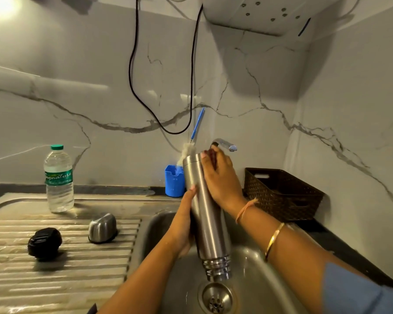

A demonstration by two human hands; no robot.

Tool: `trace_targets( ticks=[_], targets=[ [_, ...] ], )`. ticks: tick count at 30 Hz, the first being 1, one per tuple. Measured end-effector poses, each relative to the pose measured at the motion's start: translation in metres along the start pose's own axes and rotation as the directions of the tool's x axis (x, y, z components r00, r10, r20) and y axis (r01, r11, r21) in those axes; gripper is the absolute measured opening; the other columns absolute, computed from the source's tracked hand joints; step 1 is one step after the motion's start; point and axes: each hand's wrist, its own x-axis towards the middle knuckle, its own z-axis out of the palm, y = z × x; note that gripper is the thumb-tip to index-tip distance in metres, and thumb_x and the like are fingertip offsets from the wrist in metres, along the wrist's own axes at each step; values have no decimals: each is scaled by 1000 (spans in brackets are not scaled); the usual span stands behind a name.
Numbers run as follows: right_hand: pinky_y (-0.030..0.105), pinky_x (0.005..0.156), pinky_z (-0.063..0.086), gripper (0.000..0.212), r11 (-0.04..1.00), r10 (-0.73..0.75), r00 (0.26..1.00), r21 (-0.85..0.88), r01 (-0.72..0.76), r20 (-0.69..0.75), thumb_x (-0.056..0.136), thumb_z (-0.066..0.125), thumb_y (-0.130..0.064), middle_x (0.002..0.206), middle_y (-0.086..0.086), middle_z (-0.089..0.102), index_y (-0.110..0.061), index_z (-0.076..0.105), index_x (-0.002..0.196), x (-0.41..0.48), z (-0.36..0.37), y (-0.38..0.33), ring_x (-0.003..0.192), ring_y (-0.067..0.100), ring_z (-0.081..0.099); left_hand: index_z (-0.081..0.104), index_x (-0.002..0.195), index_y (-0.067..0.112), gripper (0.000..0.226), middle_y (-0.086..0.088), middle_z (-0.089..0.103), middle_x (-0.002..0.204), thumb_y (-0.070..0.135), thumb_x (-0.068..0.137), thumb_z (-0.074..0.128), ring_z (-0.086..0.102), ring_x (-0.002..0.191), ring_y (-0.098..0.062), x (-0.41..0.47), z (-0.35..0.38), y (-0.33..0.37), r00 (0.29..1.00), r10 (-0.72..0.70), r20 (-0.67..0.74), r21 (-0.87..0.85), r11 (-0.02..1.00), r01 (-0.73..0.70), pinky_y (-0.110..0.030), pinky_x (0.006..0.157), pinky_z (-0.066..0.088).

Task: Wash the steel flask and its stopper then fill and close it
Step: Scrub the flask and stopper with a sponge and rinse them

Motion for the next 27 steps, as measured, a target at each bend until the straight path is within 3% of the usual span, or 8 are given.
trace_targets(
  ticks=[3,7,10,14,17,20,22,27],
  targets=[
    [44,97,47,54,1000,13,995,19,-15,97,95,34,-52,141,1,38,-31,26,144,-30,15,17,117,23,54,59,114,21,61,-14,73,92,66,76,41,72,81,-25,1,-6,3,996,49,-80,-45,998,-53,-34,64,58],
    [42,88,53,65,996,-58,990,-65,66,128,92,30,-60,146,1,32,-28,19,147,-58,29,30,114,20,55,45,127,22,59,-19,66,110,59,80,47,69,90,-31,3,-14,1,972,153,-180,14,988,-153,-39,68,58],
    [42,97,48,80,950,-187,978,-238,204,91,83,9,-72,156,0,14,-30,7,150,-61,29,25,133,21,38,46,127,23,63,-18,65,112,62,77,48,68,94,-31,4,-15,1,966,190,-175,60,981,-183,-42,75,57],
    [38,105,40,69,871,-335,942,-368,325,38,89,14,-57,158,3,11,-25,15,150,-41,21,6,141,24,23,51,123,20,55,-18,68,105,57,84,43,69,89,-30,5,-15,6,978,166,-129,74,985,-157,-35,66,57],
    [39,100,44,59,910,-293,955,-320,262,-51,92,29,-50,153,5,22,-24,32,145,-8,10,-8,133,26,37,54,120,15,54,-16,70,100,55,85,45,70,86,-26,5,-10,5,989,120,-85,97,989,-112,-31,67,56],
    [31,88,47,42,980,-176,982,-110,167,-75,98,40,-38,140,6,40,-18,44,135,21,-3,-19,115,24,53,55,123,16,65,-14,70,102,62,77,54,67,95,-26,7,-5,4,993,91,-74,97,992,-83,-39,85,53],
    [28,87,42,42,993,-107,994,-47,107,-6,99,38,-38,139,5,43,-19,43,136,27,-5,-20,117,23,52,56,121,18,68,-14,70,103,66,72,52,67,97,-27,7,-3,5,996,60,-73,77,996,-54,-42,89,52],
    [27,95,40,49,977,-191,978,-85,198,78,99,34,-42,143,-1,39,-24,33,144,-3,8,-10,124,17,47,50,124,24,77,-12,68,109,74,66,57,69,95,-24,7,-4,-2,987,115,-113,54,993,-109,-36,77,56]
  ],
)
